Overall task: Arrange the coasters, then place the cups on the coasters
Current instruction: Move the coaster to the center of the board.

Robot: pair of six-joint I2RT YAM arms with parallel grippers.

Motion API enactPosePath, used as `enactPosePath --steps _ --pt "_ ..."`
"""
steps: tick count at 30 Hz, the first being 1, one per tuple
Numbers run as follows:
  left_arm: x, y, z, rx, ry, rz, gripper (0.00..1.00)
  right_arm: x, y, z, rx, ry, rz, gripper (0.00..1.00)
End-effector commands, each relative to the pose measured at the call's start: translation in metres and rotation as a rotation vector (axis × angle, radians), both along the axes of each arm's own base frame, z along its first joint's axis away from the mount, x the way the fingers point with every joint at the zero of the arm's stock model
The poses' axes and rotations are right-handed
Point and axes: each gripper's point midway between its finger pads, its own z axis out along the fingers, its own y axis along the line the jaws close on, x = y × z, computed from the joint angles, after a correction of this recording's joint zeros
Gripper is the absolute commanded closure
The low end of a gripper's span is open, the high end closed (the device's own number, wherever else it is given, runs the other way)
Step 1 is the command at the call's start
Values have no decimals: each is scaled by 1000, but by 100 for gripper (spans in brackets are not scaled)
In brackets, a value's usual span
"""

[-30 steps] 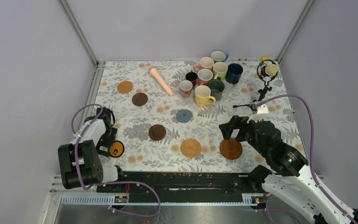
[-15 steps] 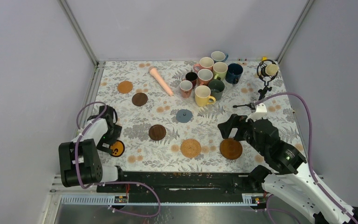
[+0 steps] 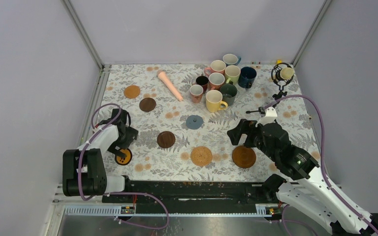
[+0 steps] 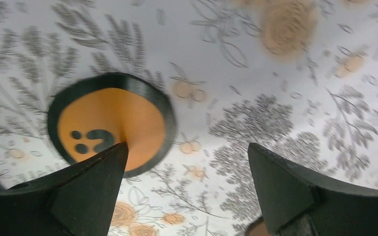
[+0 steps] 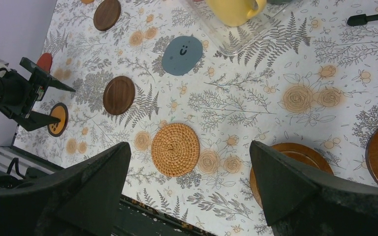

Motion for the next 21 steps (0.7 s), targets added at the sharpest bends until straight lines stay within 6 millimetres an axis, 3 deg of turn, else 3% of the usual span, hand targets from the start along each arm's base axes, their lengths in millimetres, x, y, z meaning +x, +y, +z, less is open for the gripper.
enactPosePath --steps 1,3,7,12,15,21 --pt "45 -46 -2 -215 -190 -82 7 4 6 18 51 -45 3 1" --pt "40 -38 5 -170 -170 -46 6 4 6 19 51 -51 3 1" --pt "9 -5 17 -49 -82 108 3 3 6 20 55 -54 7 1" --pt "-16 15 12 -59 -17 180 1 2 2 20 50 -71 5 1" --pt "-25 34 12 26 25 190 1 1 -1 20 41 -88 8 1" --pt "-34 39 6 34 63 197 2 1 -7 20 8 -115 4 1"
